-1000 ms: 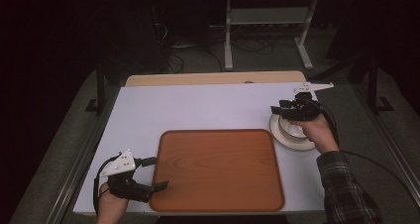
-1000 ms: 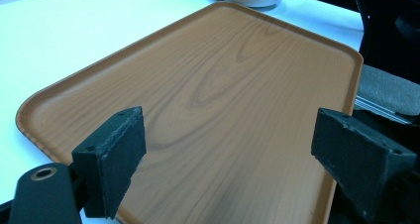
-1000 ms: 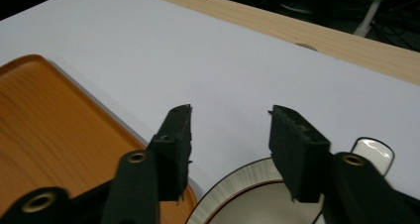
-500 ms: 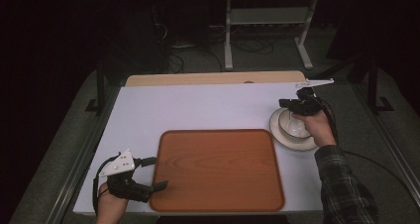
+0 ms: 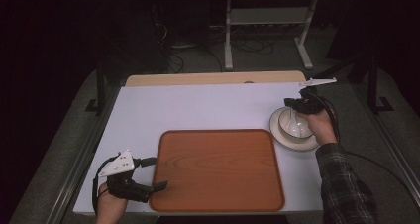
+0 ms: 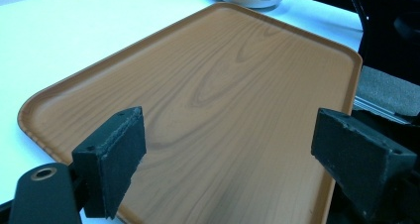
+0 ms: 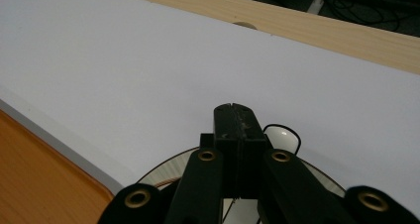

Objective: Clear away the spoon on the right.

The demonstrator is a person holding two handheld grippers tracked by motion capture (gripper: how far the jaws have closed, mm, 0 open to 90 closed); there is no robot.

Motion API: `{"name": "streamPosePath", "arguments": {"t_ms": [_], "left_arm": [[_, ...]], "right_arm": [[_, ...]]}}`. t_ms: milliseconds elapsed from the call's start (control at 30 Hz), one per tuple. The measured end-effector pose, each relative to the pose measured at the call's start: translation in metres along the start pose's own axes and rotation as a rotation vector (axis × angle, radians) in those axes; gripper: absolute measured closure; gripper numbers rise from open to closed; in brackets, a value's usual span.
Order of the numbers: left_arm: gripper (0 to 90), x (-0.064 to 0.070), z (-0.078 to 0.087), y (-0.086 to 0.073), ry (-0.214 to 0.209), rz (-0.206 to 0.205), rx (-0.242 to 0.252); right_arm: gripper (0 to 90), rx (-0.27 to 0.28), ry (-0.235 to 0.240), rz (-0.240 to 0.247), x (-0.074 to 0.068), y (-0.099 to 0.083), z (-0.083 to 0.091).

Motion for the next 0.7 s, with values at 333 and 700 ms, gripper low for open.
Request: {"name": "streamPosePath", "arguments": {"t_ms": [333,700], "left_arm": [[13.3,0.000,0.000,0.000,0.000,0.000,-0.001],[13.3,0.000,-0.001,0.000,0.000,-0.001,-0.002]], "right_arm": [[89.3,-0.010,-0.028,-0.012,0.009,-0.004,0.007],[89.3,-0.020,-0.062,-0.037,0.019,-0.013,0.018]]}}
Point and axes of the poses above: each handheld gripper's, and its own axes: z roughly backward along the jaws, y roughly out of its top, x roughly to its right, the point moved 2 cm from there along -z, roughly forward along the jaws, and after that the axes turned 4 degrees about y, right-handed, at the moved point
